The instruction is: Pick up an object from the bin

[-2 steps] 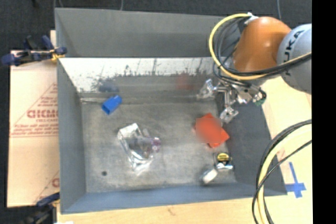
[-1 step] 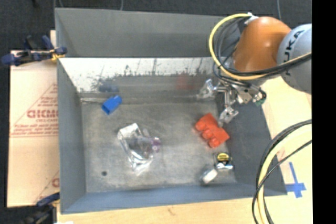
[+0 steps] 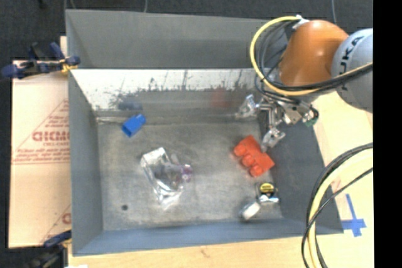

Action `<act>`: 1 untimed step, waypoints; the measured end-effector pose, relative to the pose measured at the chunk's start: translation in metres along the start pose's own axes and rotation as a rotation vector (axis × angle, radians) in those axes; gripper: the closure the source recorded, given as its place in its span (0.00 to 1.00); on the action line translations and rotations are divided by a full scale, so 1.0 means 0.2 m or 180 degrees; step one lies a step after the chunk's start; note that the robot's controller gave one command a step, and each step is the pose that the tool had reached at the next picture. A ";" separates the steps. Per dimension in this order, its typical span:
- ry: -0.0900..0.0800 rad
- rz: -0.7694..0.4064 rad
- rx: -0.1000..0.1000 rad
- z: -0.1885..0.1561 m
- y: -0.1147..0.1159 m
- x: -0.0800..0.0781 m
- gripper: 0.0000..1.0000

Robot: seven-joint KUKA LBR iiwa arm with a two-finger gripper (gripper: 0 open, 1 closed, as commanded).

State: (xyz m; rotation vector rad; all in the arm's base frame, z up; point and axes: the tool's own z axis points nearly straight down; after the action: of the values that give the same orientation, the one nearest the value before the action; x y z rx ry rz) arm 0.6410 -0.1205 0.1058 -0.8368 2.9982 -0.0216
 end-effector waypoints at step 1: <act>0.0000 0.0001 0.0000 0.00 0.00 0.00 0.00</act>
Offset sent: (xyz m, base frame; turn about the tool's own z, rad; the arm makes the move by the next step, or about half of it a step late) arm -0.0331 0.0295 -0.0278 0.1624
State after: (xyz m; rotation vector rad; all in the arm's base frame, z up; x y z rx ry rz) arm 0.6409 -0.1206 0.1058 -0.8364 2.9983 -0.0215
